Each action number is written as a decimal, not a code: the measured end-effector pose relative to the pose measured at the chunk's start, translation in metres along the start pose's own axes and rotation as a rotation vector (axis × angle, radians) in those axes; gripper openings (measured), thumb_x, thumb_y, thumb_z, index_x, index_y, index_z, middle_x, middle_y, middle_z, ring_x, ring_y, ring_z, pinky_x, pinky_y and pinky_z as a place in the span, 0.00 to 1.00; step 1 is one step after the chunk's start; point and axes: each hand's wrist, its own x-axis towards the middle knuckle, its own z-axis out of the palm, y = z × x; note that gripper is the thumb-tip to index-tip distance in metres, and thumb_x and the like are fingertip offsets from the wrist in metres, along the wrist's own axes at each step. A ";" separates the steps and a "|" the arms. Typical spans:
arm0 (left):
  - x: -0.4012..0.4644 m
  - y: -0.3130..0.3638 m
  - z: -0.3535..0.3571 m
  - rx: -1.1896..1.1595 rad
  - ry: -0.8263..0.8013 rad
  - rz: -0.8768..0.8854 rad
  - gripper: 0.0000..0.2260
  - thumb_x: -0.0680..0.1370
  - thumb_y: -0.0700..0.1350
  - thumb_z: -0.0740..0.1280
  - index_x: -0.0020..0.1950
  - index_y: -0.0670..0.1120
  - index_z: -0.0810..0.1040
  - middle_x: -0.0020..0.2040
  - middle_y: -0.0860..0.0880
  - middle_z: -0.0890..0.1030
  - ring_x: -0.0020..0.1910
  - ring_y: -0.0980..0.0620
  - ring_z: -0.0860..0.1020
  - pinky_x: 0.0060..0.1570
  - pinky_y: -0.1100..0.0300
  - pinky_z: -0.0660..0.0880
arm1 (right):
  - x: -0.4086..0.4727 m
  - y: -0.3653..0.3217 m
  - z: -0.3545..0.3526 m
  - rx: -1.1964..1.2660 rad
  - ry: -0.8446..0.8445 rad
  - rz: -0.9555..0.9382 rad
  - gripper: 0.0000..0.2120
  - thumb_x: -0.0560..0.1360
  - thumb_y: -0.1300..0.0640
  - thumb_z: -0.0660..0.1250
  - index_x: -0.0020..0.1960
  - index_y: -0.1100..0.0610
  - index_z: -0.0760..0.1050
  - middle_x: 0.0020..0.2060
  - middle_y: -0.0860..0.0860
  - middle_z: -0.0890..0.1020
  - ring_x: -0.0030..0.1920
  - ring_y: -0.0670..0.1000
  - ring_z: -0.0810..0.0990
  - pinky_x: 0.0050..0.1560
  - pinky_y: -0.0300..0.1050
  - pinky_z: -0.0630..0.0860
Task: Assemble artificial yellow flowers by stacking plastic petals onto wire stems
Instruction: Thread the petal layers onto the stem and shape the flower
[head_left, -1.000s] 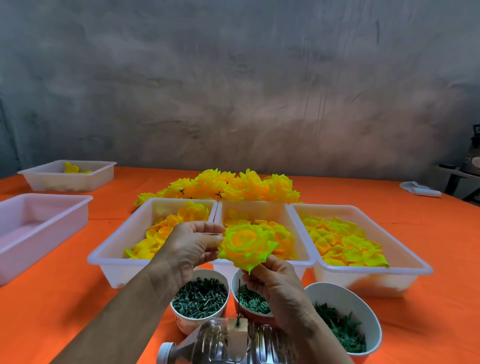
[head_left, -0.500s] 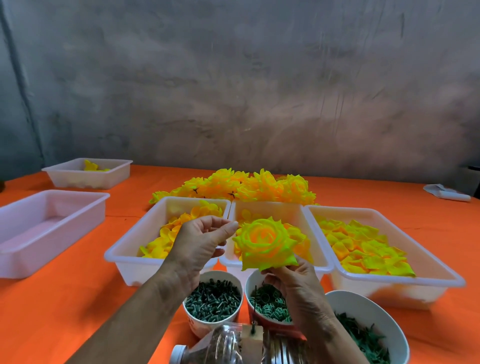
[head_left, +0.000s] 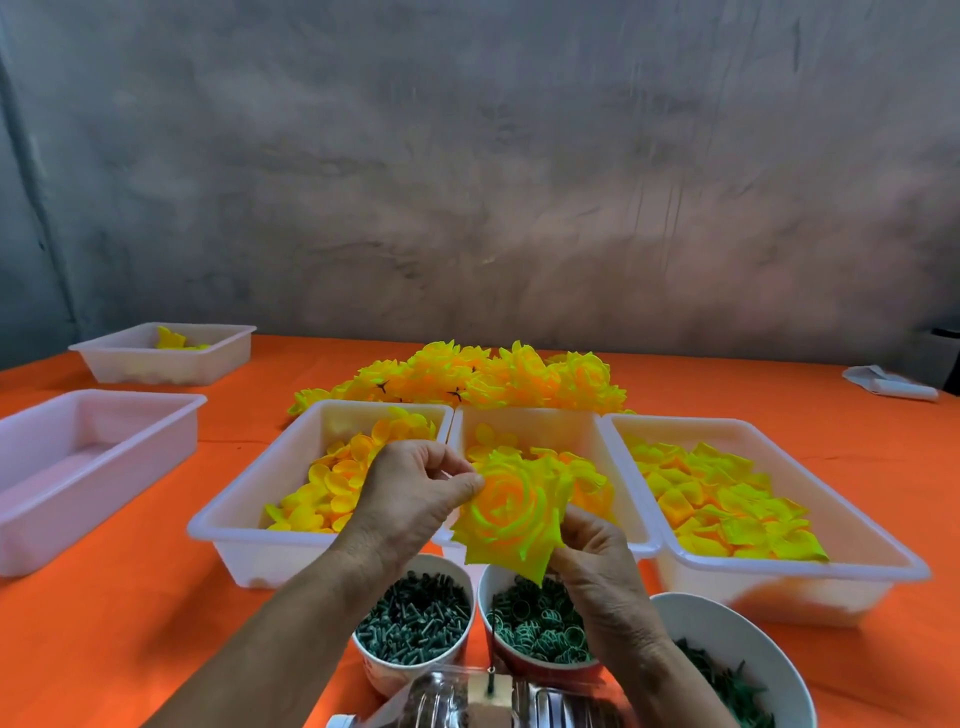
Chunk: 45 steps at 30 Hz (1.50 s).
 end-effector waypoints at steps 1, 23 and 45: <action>-0.001 0.001 0.001 0.065 0.032 0.040 0.07 0.71 0.37 0.74 0.35 0.46 0.79 0.39 0.44 0.80 0.39 0.48 0.76 0.41 0.58 0.76 | 0.000 0.000 0.000 -0.005 0.006 -0.003 0.06 0.68 0.61 0.71 0.43 0.55 0.85 0.39 0.58 0.85 0.40 0.55 0.80 0.39 0.47 0.78; -0.013 0.012 -0.001 0.132 -0.010 0.133 0.07 0.70 0.39 0.74 0.34 0.46 0.79 0.35 0.40 0.80 0.33 0.49 0.77 0.40 0.49 0.78 | -0.009 -0.001 -0.009 0.023 -0.083 -0.106 0.11 0.69 0.63 0.67 0.49 0.68 0.80 0.46 0.68 0.82 0.45 0.59 0.81 0.53 0.56 0.78; -0.026 0.024 -0.001 0.308 -0.092 0.295 0.09 0.69 0.53 0.73 0.42 0.49 0.84 0.54 0.55 0.78 0.59 0.57 0.74 0.59 0.58 0.69 | -0.012 -0.005 0.001 -0.033 -0.038 -0.012 0.15 0.66 0.47 0.72 0.50 0.51 0.83 0.46 0.57 0.85 0.49 0.57 0.80 0.58 0.62 0.73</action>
